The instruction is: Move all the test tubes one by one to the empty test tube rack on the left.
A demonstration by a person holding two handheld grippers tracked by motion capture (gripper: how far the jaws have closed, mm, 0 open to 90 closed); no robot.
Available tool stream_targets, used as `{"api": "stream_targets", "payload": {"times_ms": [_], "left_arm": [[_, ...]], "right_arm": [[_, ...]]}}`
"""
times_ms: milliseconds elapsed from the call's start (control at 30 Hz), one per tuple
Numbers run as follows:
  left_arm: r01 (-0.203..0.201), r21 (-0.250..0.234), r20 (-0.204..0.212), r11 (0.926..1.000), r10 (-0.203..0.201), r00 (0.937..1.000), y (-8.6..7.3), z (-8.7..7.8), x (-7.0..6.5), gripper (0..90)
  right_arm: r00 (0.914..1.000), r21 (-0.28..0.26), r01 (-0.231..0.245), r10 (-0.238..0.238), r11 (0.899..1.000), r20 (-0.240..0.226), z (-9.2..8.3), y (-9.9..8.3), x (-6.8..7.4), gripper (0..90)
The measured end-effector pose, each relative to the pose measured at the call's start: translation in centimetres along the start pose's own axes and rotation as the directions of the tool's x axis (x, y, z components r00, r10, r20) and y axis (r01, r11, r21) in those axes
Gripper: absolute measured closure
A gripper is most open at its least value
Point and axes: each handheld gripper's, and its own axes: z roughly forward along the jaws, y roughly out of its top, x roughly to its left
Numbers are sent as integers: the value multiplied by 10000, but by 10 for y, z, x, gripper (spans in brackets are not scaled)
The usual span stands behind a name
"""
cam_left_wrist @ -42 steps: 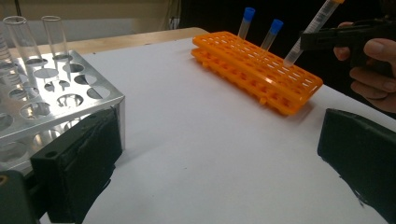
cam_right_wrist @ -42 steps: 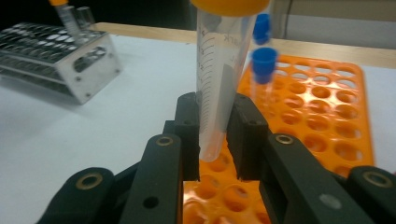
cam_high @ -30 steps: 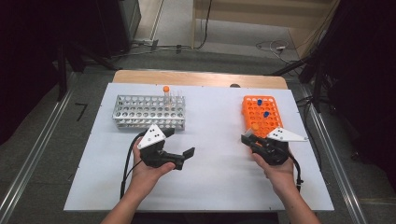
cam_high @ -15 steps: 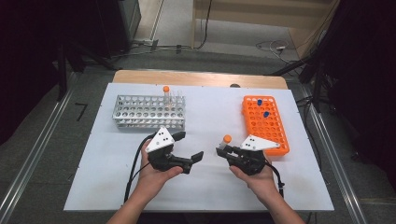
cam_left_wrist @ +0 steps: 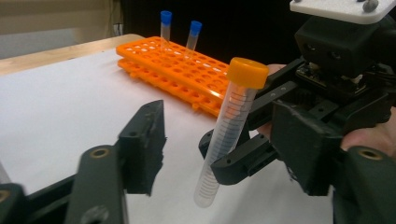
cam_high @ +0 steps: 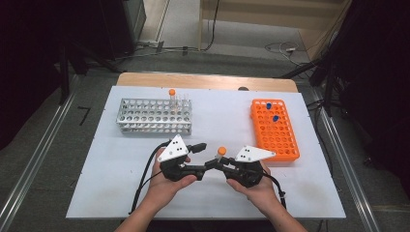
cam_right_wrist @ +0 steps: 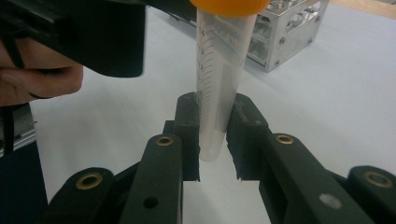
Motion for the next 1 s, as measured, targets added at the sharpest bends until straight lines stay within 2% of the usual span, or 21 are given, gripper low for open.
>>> {"api": "stream_targets", "payload": {"times_ms": [167,500,600,800,867,1000], "left_arm": [[-129,105,303,9999,126,9995,-1,2,-2,509],[-370,348,615,9987,348,9975,-1,7,-6,678],[-541,354,529,9979,522,9972,-1,7,-8,714],[-524,252,317,9983,516,9982,0,5,-5,749],[-470,154,291,9988,466,9985,0,4,-3,750],[-289,41,72,9996,288,9996,2,-2,5,751]], "right_arm": [[9998,43,99,-99,9999,-151,1,1,4,730],[9977,143,390,-381,9991,-566,4,3,14,729],[9972,159,422,-411,9990,-628,5,3,14,730],[9973,126,318,-309,9994,-670,4,3,13,722],[9973,80,430,-425,9990,-607,4,3,13,658],[9959,-128,510,-518,9986,-745,1,3,10,416]]}}
